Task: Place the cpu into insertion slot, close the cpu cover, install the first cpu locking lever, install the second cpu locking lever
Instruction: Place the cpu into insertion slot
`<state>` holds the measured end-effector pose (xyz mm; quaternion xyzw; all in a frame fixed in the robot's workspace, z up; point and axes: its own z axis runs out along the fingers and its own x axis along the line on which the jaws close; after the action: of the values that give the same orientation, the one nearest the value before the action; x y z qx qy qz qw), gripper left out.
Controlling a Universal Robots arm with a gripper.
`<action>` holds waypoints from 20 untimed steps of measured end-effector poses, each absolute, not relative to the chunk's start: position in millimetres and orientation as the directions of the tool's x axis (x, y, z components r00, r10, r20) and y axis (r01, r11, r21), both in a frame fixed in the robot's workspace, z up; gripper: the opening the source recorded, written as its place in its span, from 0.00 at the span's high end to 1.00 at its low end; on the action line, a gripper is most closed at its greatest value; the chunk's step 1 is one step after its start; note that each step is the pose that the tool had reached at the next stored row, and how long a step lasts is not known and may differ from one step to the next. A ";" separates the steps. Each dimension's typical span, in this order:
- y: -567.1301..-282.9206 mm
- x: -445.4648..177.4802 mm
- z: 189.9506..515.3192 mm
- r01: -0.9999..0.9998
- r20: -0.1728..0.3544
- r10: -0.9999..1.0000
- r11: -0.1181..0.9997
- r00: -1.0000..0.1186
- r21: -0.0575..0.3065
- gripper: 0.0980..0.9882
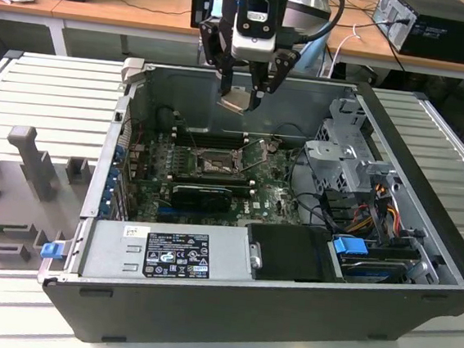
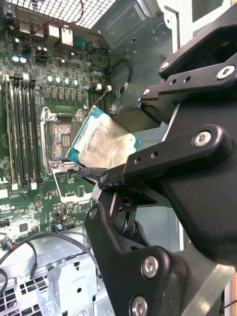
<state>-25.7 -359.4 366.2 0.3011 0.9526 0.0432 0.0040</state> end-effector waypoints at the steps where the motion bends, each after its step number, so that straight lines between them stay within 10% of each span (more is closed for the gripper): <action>1: -359.4 -25.6 366.2 0.575 0.018 0.576 0.813 -0.817 0.085 0.52; 20: -359.4 -25.6 366.1 0.606 0.018 0.607 0.791 -0.795 0.085 0.52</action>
<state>-25.6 -359.4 366.1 0.3203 0.9463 0.0431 0.0049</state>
